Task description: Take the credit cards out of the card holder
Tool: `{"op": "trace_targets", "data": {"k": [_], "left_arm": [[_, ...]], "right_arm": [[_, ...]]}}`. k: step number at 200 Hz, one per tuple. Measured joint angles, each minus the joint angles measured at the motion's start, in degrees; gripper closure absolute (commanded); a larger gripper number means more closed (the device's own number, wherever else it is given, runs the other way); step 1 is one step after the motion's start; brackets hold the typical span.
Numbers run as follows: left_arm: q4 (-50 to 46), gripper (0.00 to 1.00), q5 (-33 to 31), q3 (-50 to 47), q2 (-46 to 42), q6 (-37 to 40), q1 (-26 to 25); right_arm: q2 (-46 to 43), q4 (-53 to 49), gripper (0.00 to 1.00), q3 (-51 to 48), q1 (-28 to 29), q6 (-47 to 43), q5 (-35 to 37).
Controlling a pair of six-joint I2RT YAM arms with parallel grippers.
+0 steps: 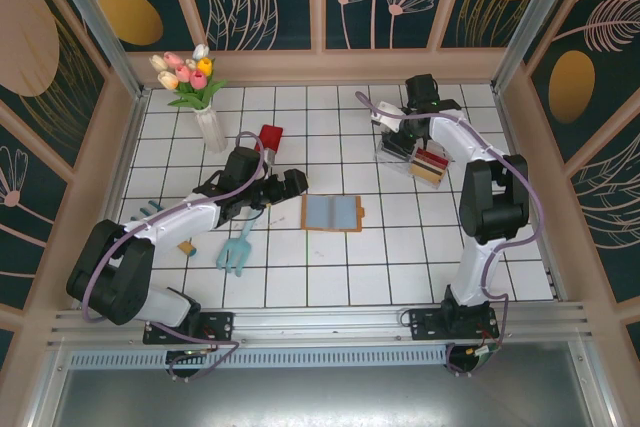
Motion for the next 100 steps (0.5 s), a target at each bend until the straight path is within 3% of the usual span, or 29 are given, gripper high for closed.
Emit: {"op": "trace_targets", "data": {"k": [100], "left_arm": [[-3.5, 0.02, 0.37, 0.02, -0.72, 3.08, 0.0]], "right_arm": [[0.59, -0.15, 0.83, 0.33, -0.76, 0.04, -0.24]]}}
